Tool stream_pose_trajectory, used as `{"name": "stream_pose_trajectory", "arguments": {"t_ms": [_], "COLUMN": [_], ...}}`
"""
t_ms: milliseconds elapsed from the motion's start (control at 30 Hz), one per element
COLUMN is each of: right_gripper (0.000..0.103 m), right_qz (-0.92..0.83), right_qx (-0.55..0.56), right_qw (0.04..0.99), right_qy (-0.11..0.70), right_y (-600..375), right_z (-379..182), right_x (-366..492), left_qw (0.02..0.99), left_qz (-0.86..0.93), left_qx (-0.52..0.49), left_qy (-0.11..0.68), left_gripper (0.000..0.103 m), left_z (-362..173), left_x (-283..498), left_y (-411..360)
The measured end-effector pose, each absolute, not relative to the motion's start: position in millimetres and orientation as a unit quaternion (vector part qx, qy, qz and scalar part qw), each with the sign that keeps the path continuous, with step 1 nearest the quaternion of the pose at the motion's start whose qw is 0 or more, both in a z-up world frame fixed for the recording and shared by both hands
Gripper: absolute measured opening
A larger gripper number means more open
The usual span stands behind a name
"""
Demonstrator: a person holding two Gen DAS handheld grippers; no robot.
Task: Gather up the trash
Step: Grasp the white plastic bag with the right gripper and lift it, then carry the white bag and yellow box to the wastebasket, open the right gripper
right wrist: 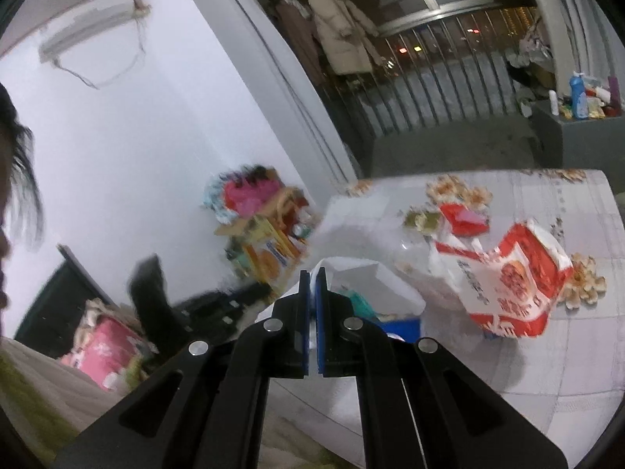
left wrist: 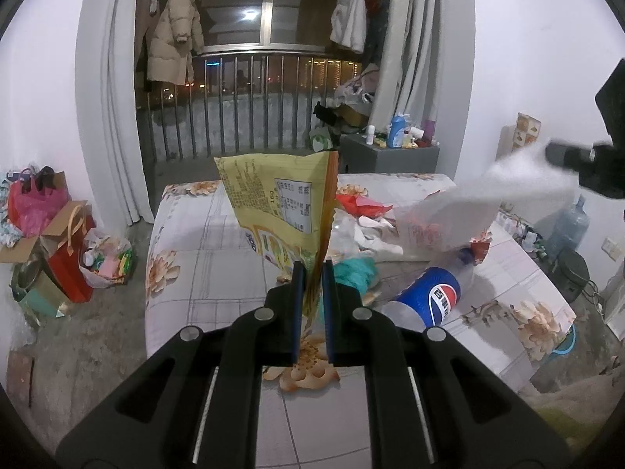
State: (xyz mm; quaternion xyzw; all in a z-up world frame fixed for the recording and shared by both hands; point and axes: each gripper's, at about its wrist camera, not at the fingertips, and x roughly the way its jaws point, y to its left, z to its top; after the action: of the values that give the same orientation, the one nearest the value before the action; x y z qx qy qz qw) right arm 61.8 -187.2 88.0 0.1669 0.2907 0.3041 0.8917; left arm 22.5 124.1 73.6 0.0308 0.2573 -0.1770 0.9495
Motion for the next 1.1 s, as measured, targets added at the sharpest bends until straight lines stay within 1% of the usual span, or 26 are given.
{"name": "stream_pose_trajectory", "arguments": {"t_ms": [333, 533, 600, 700, 800, 833, 900, 1000, 1100], "right_gripper": [0.003, 0.003, 0.003, 0.003, 0.003, 0.003, 0.003, 0.003, 0.003], "right_qz": [0.398, 0.429, 0.412, 0.326, 0.193, 0.134, 0.075, 0.077, 0.1], "right_qx": [0.286, 0.327, 0.337, 0.321, 0.275, 0.243, 0.206, 0.217, 0.229], "right_qw": [0.844, 0.815, 0.817, 0.844, 0.869, 0.878, 0.882, 0.877, 0.884], "right_qy": [0.22, 0.209, 0.224, 0.279, 0.363, 0.39, 0.416, 0.422, 0.395], "right_y": [-225, -236, -239, -243, -248, -250, -251, -255, -260], "right_z": [109, 105, 95, 71, 35, 21, 5, -5, 5], "right_x": [58, 61, 68, 82, 99, 103, 107, 108, 103], "left_qw": [0.95, 0.949, 0.948, 0.947, 0.946, 0.945, 0.945, 0.944, 0.944], "left_qz": [-0.186, -0.192, -0.195, -0.197, -0.199, -0.199, -0.199, -0.199, -0.199], "left_qx": [0.028, 0.025, 0.025, 0.026, 0.026, 0.026, 0.026, 0.028, 0.031], "left_qy": [0.251, 0.25, 0.251, 0.252, 0.255, 0.257, 0.259, 0.261, 0.261], "left_gripper": [0.007, 0.007, 0.007, 0.007, 0.007, 0.007, 0.007, 0.007, 0.007], "left_z": [77, 77, 76, 74, 72, 71, 69, 69, 68], "left_x": [20, 21, 21, 21, 22, 22, 24, 26, 26], "left_y": [121, 118, 116, 114, 113, 112, 112, 111, 110]}}
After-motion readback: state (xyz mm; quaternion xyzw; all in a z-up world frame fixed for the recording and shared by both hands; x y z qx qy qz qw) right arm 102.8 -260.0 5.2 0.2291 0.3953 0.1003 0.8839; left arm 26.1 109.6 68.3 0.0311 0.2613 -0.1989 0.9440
